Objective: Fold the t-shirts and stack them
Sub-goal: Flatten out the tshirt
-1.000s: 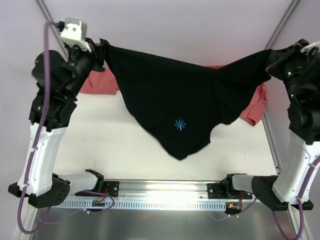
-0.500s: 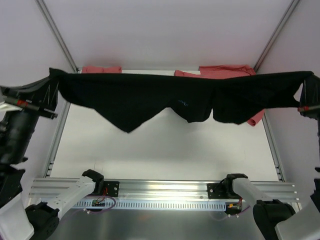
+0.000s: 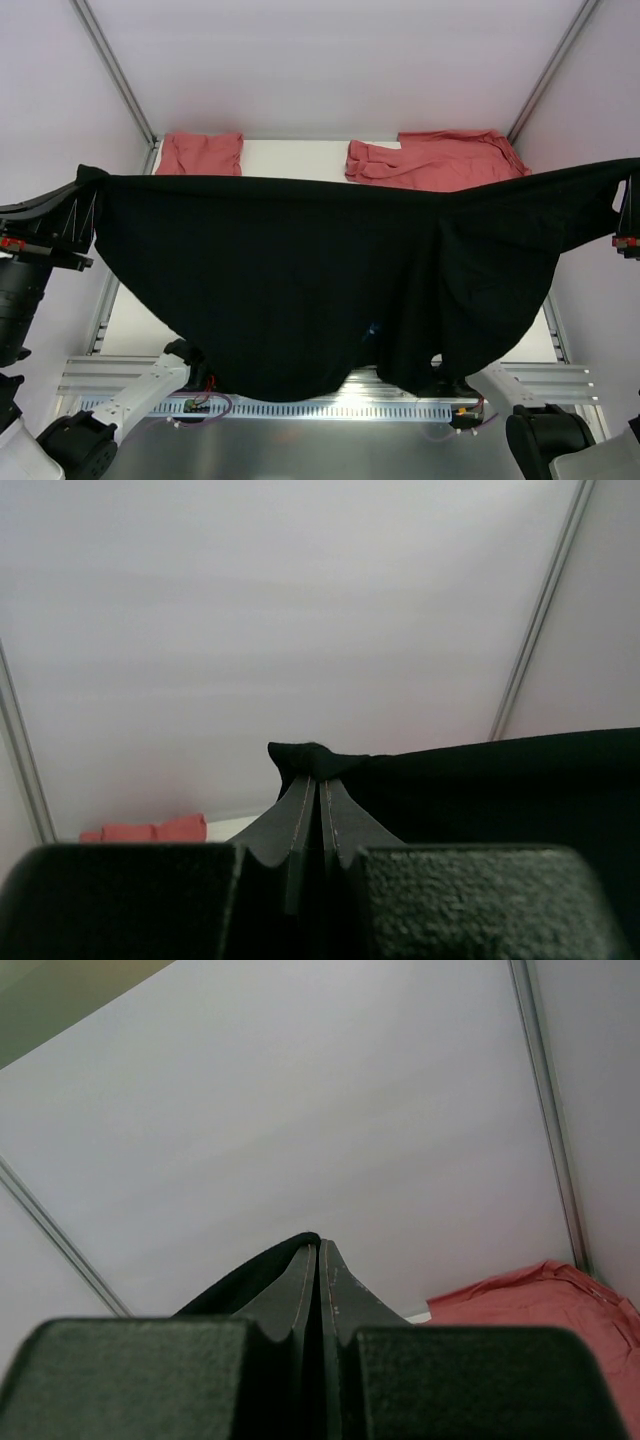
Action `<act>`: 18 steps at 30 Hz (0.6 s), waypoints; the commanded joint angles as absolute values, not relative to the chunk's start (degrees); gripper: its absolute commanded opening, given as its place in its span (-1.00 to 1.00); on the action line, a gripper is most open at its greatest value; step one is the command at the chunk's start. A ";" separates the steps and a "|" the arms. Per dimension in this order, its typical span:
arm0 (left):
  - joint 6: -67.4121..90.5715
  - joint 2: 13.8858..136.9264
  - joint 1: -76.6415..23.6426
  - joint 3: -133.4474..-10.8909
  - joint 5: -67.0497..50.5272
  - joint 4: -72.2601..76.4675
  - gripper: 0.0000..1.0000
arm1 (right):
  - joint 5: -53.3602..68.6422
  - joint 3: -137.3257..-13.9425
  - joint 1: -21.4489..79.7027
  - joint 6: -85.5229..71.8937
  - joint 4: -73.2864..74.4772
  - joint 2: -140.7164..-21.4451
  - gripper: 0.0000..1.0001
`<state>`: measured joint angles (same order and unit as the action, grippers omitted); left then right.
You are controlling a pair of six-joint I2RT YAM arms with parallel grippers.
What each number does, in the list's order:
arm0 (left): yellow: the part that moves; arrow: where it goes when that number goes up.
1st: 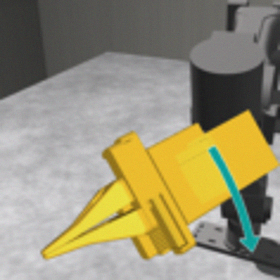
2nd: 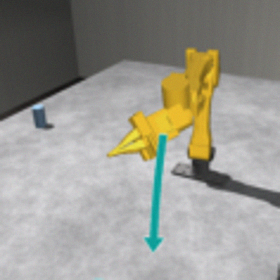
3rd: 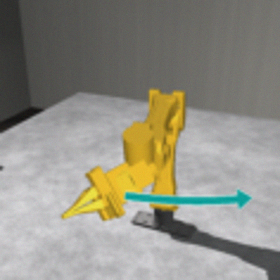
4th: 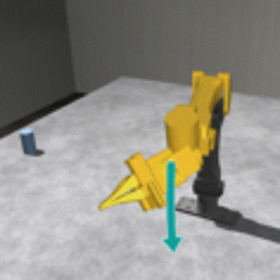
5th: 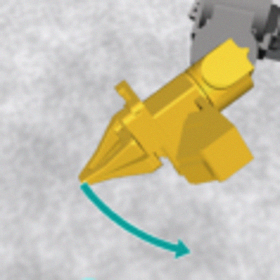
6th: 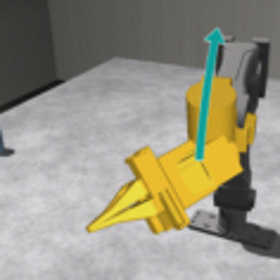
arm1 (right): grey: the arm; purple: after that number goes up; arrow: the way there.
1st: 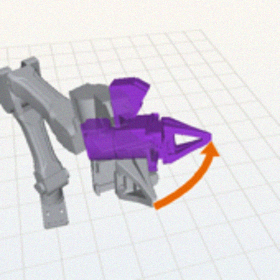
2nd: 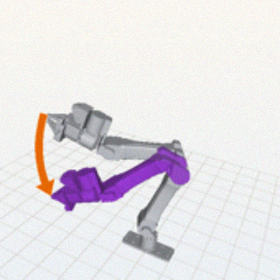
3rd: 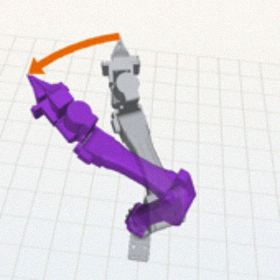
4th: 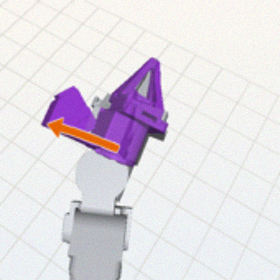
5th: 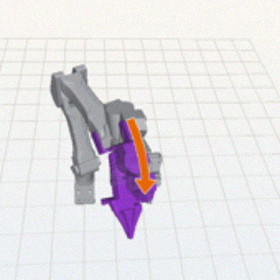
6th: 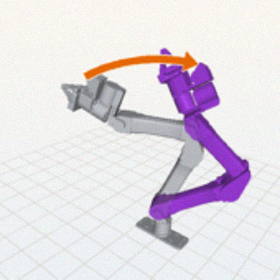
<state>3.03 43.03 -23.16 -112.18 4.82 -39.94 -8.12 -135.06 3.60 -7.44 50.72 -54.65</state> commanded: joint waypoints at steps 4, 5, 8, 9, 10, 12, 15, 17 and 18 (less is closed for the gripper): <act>0.70 44.03 -22.68 -104.43 9.23 -34.02 -1.00 | -10.99 -129.74 3.52 -6.86 47.29 -59.24 -0.99; 0.70 44.03 -22.68 -100.85 9.40 -33.23 -1.00 | -10.99 -126.68 3.69 -6.94 47.37 -60.02 -0.99; 0.79 45.35 -22.68 -93.55 10.10 -29.45 -1.00 | -10.46 -121.15 3.60 -6.24 48.34 -63.61 -0.99; 0.53 46.74 -22.59 -91.60 10.46 -28.14 -1.00 | -10.46 -119.20 3.60 -6.07 47.99 -64.59 -0.99; 0.53 47.71 -22.67 -87.41 10.72 -24.30 -1.00 | -10.37 -117.09 3.52 -6.15 45.99 -65.38 -0.99; 0.53 50.88 -22.68 -83.43 10.81 -19.36 -1.00 | -9.67 -112.07 3.52 -6.67 42.30 -68.80 -0.99; -0.86 57.20 -22.07 -79.72 10.37 -10.74 -1.00 | -9.05 -111.27 3.43 -6.94 40.08 -76.27 -0.99; -2.01 62.37 -21.01 -79.80 9.67 -5.73 -1.00 | -8.96 -112.66 3.43 -6.94 37.80 -82.23 -0.99; -2.37 63.97 -21.01 -79.80 9.41 -4.06 -1.00 | -8.96 -113.46 3.51 -7.03 37.10 -84.01 -0.99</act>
<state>0.43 60.75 -22.39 -79.64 8.03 -17.54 -8.16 -111.53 3.57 -7.03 44.23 -80.29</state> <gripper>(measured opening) 0.009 0.009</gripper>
